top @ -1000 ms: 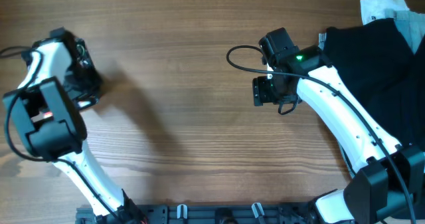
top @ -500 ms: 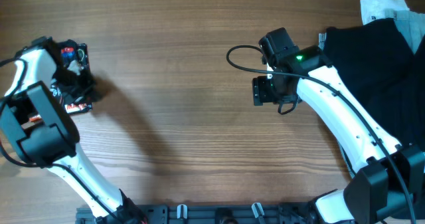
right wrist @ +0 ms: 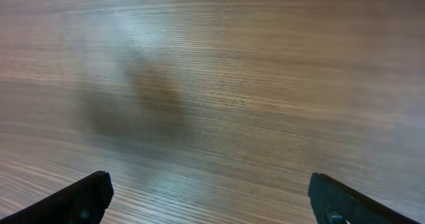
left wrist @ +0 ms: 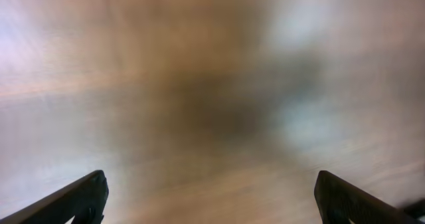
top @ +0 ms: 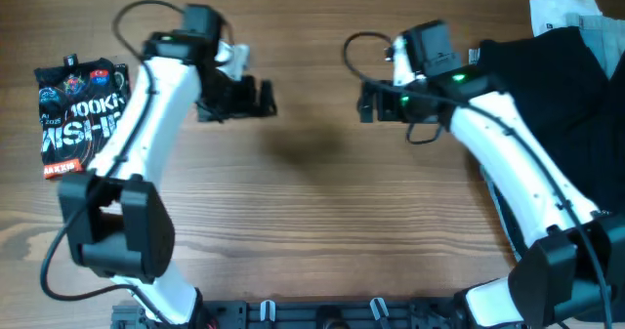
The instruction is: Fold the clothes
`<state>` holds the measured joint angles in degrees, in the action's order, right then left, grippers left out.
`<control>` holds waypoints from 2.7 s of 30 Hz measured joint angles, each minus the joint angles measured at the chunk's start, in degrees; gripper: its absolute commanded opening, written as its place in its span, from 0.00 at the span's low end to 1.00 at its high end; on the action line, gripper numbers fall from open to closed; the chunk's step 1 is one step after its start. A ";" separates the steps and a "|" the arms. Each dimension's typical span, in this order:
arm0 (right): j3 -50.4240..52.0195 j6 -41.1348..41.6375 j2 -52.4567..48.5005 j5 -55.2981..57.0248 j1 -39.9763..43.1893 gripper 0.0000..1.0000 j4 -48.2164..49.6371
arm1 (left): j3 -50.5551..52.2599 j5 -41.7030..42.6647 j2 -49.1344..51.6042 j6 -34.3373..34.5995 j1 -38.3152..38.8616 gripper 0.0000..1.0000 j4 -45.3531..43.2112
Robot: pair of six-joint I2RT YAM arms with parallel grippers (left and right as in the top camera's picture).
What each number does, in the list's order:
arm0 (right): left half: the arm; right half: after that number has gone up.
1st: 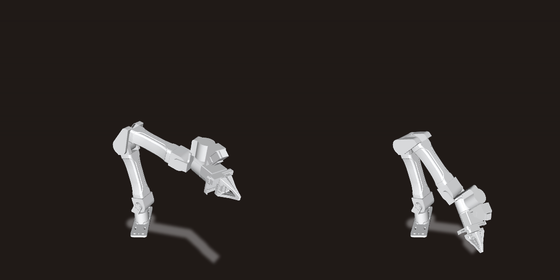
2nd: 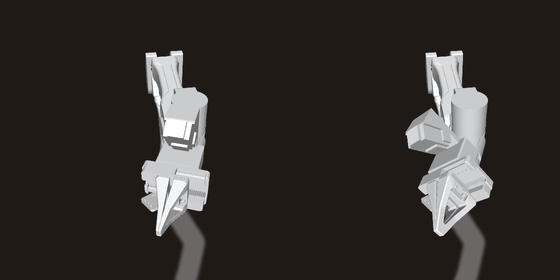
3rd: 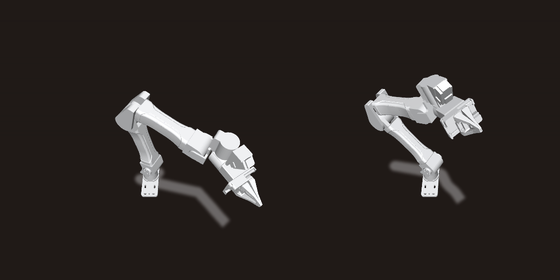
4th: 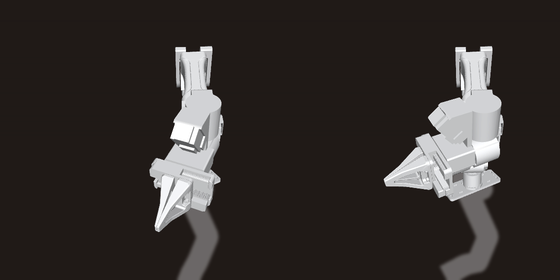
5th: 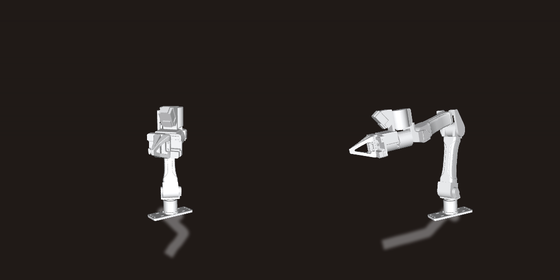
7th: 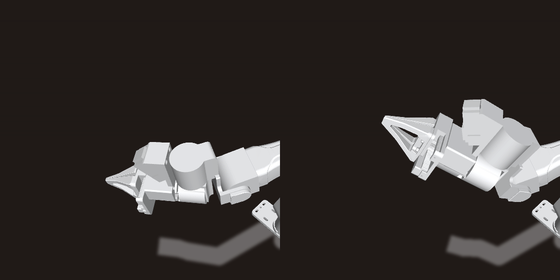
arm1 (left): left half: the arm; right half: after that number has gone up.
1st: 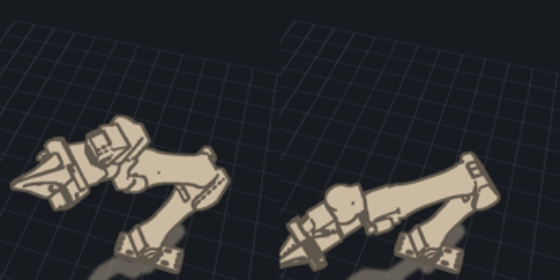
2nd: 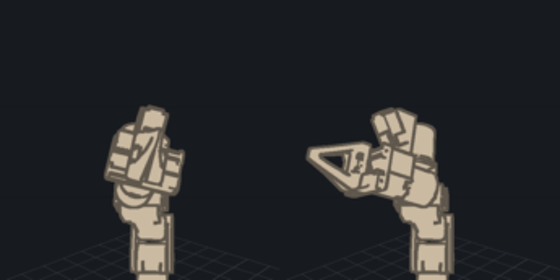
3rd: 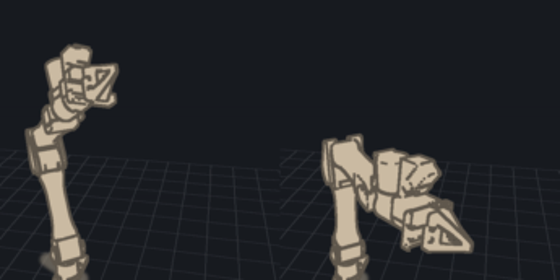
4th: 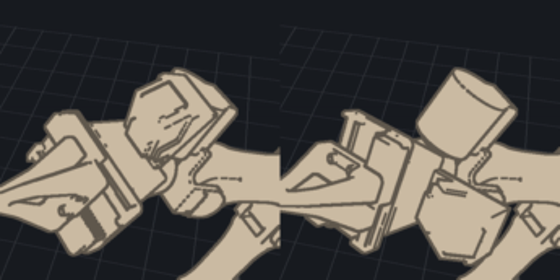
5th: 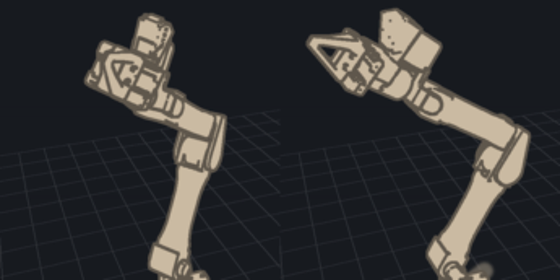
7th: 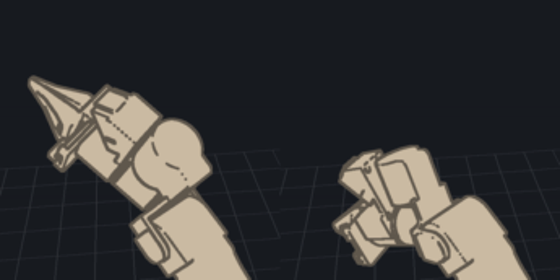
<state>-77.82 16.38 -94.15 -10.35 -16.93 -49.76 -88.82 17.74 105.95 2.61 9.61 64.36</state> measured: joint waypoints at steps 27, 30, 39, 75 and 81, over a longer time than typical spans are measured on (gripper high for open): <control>23.28 -1.64 71.21 5.09 13.70 1.00 0.39 | 36.74 -22.45 -75.97 15.37 6.43 1.00 -11.19; 23.32 -1.64 73.29 5.46 13.70 1.00 -3.32 | 36.81 -22.51 -83.23 15.37 6.43 1.00 -9.22; 23.87 -1.44 73.26 5.51 13.70 1.00 -14.69 | 36.87 -22.64 -86.20 15.37 6.43 1.00 -2.64; 77.48 -16.11 93.26 5.29 13.70 1.00 49.81 | 37.11 -22.64 -86.20 15.37 6.43 1.00 3.17; 77.48 -16.72 93.26 5.20 13.70 1.00 49.81 | 37.11 -22.64 -86.20 15.37 6.43 1.00 3.15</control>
<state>-0.34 -0.34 -0.89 -5.15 -3.22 0.05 -51.70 -4.91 19.75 17.98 16.03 67.51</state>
